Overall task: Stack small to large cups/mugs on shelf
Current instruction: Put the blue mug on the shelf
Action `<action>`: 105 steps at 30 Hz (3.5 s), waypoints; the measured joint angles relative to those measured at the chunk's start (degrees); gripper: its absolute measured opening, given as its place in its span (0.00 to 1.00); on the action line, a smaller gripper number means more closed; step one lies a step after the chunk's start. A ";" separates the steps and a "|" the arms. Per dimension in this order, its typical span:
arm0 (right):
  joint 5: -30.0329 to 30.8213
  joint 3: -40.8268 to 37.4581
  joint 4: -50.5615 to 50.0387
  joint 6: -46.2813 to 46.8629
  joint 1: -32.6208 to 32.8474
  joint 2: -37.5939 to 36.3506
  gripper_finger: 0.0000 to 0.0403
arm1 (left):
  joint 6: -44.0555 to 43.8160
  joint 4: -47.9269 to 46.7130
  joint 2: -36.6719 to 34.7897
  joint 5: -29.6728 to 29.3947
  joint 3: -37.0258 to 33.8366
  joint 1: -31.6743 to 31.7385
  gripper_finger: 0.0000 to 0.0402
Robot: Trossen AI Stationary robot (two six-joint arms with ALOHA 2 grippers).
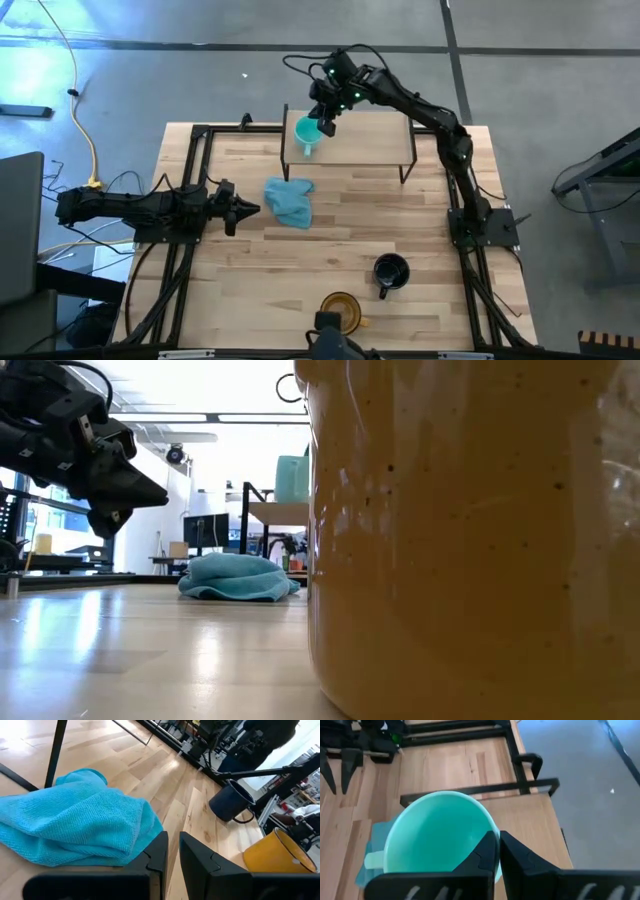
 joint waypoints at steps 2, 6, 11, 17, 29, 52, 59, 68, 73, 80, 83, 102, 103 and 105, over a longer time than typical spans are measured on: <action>0.00 0.00 1.22 0.02 0.07 0.05 0.00 | -0.20 0.00 0.00 0.28 0.00 0.00 0.09; 0.00 0.00 2.49 0.23 -0.26 0.01 0.00 | -0.21 0.00 0.00 0.61 0.00 0.00 0.09; 0.26 0.00 0.14 0.13 -1.12 0.01 0.00 | 0.82 -0.04 0.00 0.44 0.00 0.00 0.09; 0.45 0.00 0.27 -0.91 -0.98 0.01 0.00 | 2.04 -0.04 0.00 -0.46 0.00 0.00 0.09; -0.32 0.09 0.83 -1.97 -0.57 1.36 0.00 | 2.11 -0.02 0.02 -0.46 0.00 0.00 0.09; 1.09 0.09 0.18 -2.52 -0.04 1.45 0.00 | 1.45 0.00 0.00 -0.46 0.00 0.00 0.09; 1.13 0.09 0.18 -2.54 -0.04 1.45 0.00 | 1.45 0.00 0.01 -0.46 0.00 0.00 0.09; 3.43 3.00 1.16 -3.53 -0.15 1.49 0.00 | 1.45 0.00 0.00 -0.46 0.00 0.00 0.09; 2.97 2.86 -1.64 -3.14 -0.59 1.35 0.00 | 1.47 0.00 0.02 -0.46 0.00 0.00 0.09; 3.19 2.85 -3.15 -4.02 -0.22 1.76 0.00 | 1.52 0.00 0.01 -0.46 0.00 0.00 0.09; 3.19 2.95 -2.25 -3.76 -0.21 1.76 0.00 | 1.49 0.00 0.02 -0.46 0.00 0.00 0.09; 2.97 2.95 -1.61 -3.56 -0.08 1.78 0.00 | 1.45 0.00 0.01 -0.22 0.00 0.00 0.09; 2.95 2.95 -1.61 -3.56 -0.08 1.78 0.00 | 1.45 0.00 0.02 -0.23 0.00 0.00 0.09; 2.53 2.95 -1.61 -3.58 -0.10 1.77 0.00 | 1.45 0.00 0.01 -0.23 0.00 0.00 0.09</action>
